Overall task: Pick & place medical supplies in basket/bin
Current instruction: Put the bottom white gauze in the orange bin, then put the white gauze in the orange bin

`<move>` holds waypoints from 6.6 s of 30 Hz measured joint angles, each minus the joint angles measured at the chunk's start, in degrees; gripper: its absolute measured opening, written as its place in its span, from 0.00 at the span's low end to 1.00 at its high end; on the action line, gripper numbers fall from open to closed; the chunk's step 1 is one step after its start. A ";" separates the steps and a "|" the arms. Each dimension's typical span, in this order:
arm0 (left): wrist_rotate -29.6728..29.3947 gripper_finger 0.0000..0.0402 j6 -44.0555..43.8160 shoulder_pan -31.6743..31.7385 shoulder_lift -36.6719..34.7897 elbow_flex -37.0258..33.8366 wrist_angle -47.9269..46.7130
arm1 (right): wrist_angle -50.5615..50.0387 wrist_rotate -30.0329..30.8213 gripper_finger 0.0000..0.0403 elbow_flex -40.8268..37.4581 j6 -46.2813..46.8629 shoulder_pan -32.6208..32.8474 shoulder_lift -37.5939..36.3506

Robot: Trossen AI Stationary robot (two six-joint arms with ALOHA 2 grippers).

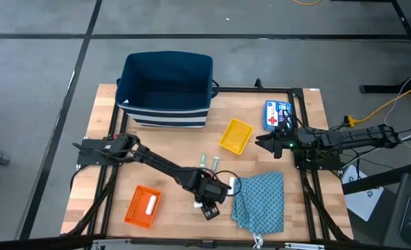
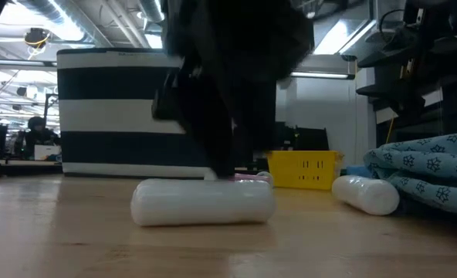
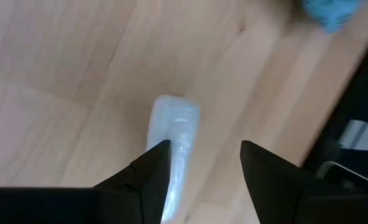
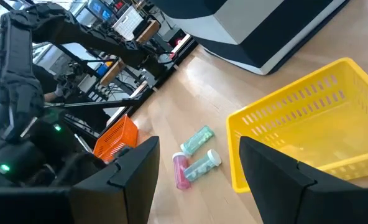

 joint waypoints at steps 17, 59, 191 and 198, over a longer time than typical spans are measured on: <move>-3.68 0.30 -2.28 -0.50 2.68 -1.84 -3.96 | -0.19 0.86 0.56 0.00 0.24 -0.02 0.02; -33.69 0.12 -64.07 -24.28 -48.52 -40.29 -15.16 | 0.29 14.67 0.56 -0.01 9.79 -0.02 0.04; -1.24 0.40 -24.42 10.91 9.25 9.84 3.02 | -0.27 0.03 0.56 -0.01 7.31 -0.02 4.11; -0.11 0.40 -23.80 11.22 8.77 10.04 -3.28 | -0.26 0.03 0.56 0.00 7.16 -0.02 4.09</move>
